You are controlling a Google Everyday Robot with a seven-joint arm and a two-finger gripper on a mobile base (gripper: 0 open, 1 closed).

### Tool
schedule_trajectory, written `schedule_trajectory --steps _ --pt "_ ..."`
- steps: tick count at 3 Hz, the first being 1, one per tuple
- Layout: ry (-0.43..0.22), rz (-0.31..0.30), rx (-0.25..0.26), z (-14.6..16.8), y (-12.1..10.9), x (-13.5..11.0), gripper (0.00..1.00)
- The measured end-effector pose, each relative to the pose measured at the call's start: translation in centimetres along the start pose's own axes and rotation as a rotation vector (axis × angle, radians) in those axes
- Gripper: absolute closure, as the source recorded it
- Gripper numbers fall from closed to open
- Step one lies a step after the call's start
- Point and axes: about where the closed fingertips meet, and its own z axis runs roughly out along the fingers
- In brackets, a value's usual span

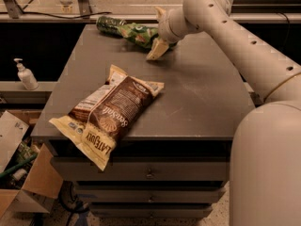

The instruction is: Move green rice chip bag near green can

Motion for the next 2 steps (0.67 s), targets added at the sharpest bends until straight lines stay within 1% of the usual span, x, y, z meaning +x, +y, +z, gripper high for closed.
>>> schedule_trajectory --steps 2 --pt "0.0 0.0 0.005 -0.04 -0.11 -0.03 0.0"
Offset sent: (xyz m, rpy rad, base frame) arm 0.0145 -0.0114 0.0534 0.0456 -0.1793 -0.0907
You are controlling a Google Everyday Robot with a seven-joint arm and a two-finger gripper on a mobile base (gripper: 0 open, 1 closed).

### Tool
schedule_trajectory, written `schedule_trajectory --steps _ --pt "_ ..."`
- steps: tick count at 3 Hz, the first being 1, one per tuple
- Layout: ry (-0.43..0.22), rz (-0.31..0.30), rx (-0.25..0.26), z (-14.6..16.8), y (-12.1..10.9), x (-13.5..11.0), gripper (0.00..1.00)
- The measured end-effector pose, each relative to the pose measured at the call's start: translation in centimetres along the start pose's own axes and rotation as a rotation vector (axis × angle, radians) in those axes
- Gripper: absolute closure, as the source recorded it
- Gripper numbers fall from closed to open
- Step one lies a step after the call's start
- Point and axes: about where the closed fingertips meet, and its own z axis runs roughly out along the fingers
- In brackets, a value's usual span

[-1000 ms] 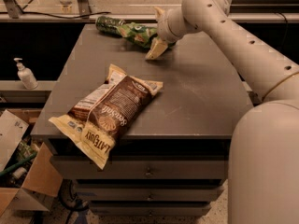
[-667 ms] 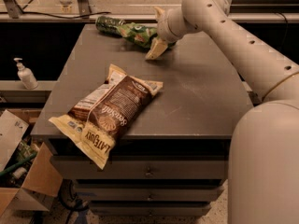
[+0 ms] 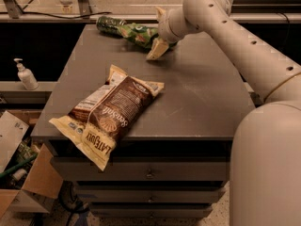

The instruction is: Move green rice chip bag near green can

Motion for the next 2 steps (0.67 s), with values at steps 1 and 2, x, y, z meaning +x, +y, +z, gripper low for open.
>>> schedule_trajectory --steps 1,2 --pt "0.009 0.002 0.091 -2.1 -2.0 -0.1 0.0" --pt "0.011 0.03 0.268 -7.4 -5.2 0.2 0.0"
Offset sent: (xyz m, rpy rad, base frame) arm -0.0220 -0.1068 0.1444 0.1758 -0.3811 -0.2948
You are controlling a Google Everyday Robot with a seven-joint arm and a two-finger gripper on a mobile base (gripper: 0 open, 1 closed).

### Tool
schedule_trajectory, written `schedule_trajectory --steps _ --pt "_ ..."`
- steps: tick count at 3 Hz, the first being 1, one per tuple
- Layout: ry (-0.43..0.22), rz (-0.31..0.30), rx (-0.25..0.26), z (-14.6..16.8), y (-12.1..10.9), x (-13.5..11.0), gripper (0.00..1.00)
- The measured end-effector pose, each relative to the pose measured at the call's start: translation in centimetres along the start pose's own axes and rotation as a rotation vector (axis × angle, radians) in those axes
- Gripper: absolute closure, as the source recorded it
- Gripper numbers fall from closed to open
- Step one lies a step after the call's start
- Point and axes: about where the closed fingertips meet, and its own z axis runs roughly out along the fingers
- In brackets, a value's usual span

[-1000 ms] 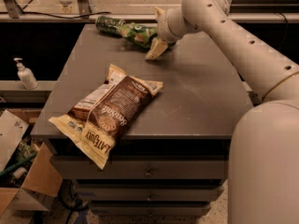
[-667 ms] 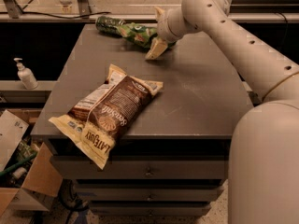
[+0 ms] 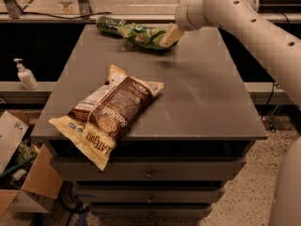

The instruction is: Move green rice chip bag near green can

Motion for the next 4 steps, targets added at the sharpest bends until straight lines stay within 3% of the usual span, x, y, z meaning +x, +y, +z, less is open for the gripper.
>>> schedule_trajectory --steps 1,2,3,4 --pt "-0.012 0.001 0.039 0.2 -0.9 -0.2 0.0" --pt "-0.024 -0.011 0.024 0.4 -0.4 -0.7 0.0" --pt "-0.008 -0.035 0.037 -0.4 -2.1 0.4 0.0" --pt "0.041 -0.056 0.079 -2.5 -5.4 3.5 0.0"
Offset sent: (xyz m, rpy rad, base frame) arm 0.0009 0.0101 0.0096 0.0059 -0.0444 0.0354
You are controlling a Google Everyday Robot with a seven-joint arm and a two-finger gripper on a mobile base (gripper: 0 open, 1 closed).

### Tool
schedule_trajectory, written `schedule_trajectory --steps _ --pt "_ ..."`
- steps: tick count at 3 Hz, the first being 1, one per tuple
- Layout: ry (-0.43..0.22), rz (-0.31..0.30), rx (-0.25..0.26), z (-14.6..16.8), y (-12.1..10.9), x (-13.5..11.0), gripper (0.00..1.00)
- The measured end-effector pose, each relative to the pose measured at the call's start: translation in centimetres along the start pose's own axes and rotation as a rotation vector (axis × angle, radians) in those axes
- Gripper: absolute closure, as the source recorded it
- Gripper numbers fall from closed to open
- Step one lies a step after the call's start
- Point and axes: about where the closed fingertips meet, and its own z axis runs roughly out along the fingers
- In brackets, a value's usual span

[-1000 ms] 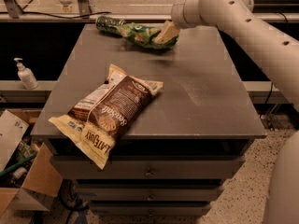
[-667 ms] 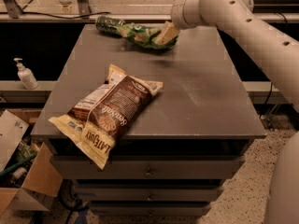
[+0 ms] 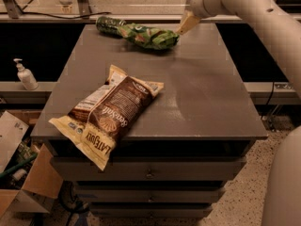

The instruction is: Move green rice chip bag near green can

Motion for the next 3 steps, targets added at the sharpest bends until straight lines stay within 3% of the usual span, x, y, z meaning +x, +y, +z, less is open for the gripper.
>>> schedule_trajectory --steps 2,3 --pt "0.117 -0.005 0.125 -6.1 -6.9 8.0 0.0" --pt "0.118 -0.005 0.133 -6.4 -7.4 8.1 0.0"
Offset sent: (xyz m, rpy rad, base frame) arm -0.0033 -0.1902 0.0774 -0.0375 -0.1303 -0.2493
